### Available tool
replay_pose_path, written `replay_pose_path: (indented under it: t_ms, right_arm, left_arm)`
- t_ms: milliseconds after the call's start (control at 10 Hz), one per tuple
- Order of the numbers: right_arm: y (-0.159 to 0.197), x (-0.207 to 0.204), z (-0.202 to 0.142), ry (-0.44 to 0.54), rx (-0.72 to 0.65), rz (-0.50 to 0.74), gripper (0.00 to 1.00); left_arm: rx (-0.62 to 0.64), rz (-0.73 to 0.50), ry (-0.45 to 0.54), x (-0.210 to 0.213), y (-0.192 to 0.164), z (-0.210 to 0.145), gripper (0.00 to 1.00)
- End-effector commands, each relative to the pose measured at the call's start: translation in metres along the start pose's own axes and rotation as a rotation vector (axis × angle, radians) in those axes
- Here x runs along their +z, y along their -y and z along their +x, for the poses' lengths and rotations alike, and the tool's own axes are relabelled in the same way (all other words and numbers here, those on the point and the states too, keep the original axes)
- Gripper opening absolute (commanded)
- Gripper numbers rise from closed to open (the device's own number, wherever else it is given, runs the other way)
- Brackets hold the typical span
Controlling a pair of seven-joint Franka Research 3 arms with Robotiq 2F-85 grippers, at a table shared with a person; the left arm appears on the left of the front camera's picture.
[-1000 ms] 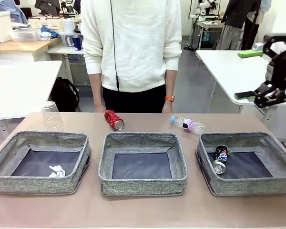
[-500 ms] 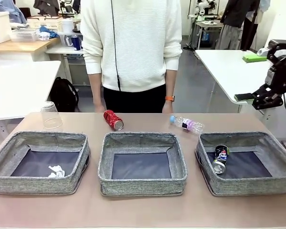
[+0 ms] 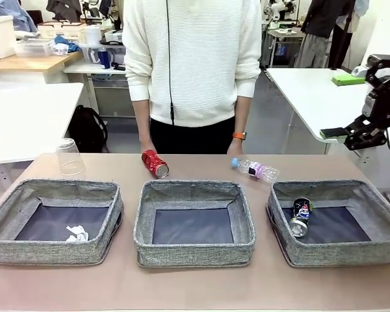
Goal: Sort the waste into the appropriate baskets.
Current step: Pick up the waste item pointed out by the person.
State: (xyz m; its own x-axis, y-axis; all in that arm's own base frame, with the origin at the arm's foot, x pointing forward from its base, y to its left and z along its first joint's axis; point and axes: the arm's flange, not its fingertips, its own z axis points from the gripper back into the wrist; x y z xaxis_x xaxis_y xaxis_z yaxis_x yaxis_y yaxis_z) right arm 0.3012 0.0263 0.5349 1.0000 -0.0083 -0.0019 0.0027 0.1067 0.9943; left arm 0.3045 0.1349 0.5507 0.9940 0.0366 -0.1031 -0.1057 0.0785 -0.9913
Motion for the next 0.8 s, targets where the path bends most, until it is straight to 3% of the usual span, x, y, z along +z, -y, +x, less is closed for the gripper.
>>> replay_pose_path:
  t_ms: [0, 700]
  right_arm:
    - [-0.003, 0.0013, 0.0001, 0.002, 0.014, 0.023, 1.0]
    - [-0.003, 0.0013, 0.0001, 0.002, 0.014, 0.023, 1.0]
  left_arm:
    - [-0.014, -0.016, -0.008, 0.0002, 0.0024, -0.0011, 1.0]
    - [-0.014, -0.016, -0.008, 0.0002, 0.0024, -0.0011, 1.0]
